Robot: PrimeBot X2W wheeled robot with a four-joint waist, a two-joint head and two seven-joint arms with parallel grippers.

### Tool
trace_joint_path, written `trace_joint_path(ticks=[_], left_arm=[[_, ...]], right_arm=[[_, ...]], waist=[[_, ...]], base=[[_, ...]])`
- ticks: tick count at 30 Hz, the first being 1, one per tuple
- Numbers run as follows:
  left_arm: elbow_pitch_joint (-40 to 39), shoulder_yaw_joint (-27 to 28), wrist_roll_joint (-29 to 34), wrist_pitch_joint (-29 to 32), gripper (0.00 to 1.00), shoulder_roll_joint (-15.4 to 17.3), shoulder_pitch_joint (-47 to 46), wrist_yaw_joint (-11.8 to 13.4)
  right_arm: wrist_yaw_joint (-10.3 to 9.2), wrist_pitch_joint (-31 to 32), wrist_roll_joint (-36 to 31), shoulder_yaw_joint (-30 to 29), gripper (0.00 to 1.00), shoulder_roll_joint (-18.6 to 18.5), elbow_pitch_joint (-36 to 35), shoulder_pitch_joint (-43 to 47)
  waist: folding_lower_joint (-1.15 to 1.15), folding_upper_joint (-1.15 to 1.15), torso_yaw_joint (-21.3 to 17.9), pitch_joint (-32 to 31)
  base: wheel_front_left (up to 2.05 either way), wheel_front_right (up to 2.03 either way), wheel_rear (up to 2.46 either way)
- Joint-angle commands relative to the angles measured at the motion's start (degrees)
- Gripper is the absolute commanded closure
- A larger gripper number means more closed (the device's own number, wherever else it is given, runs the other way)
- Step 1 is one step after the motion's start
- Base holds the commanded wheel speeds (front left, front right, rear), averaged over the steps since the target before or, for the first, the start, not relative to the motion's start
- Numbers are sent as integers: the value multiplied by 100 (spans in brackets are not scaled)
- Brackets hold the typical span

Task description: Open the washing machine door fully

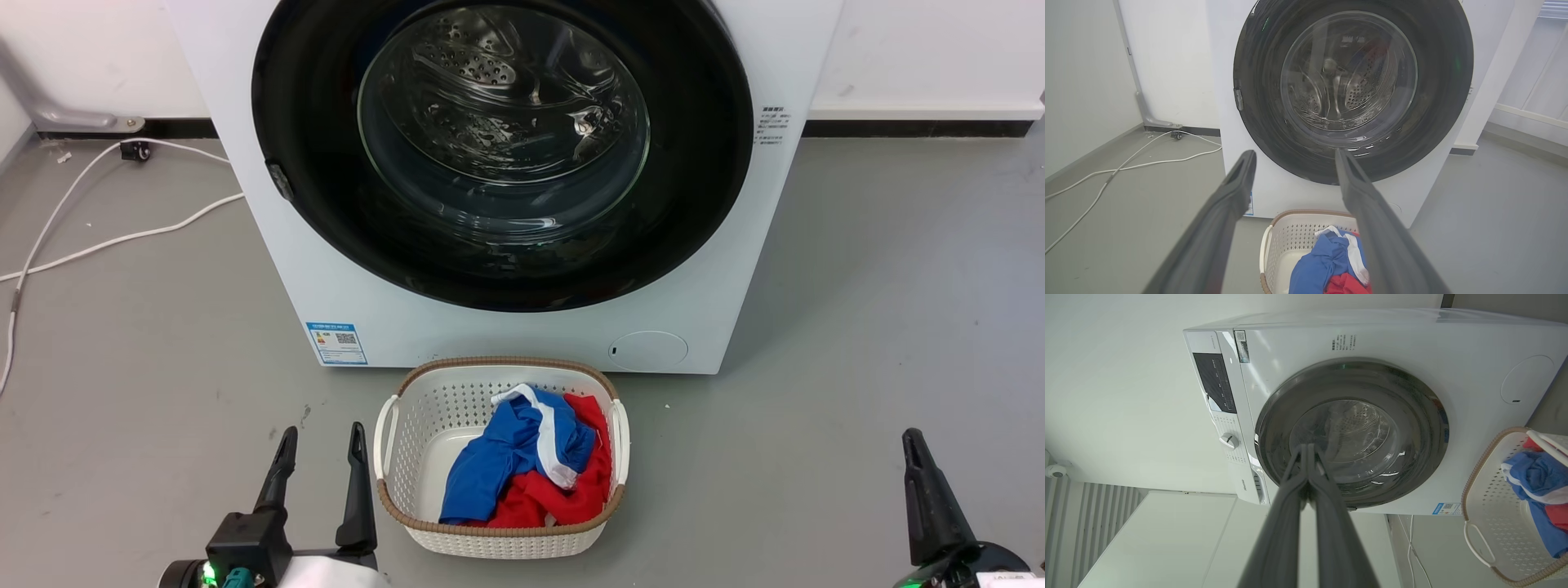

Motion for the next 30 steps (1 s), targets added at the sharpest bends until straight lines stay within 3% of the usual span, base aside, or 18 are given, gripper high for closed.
trace_joint_path(ticks=[1, 20, 30], left_arm=[[-2, 8, 18, -16, 0, -7, 39, 15], [-13, 18, 119, -16, 0, -7, 50, 78], [-162, 13, 203, -16, 0, -7, -405, 115]], right_arm=[[2, 96, -12, -59, 100, 14, -14, 44], [2, 534, -142, -424, 100, 149, -128, -22], [2, 783, -155, -1048, 100, -73, 99, -1317]], waist=[[0, 0, 6, 4], [0, 0, 26, 86], [0, 0, 53, 809]], base=[[0, 0, 0], [0, 0, 0], [0, 0, 0]])
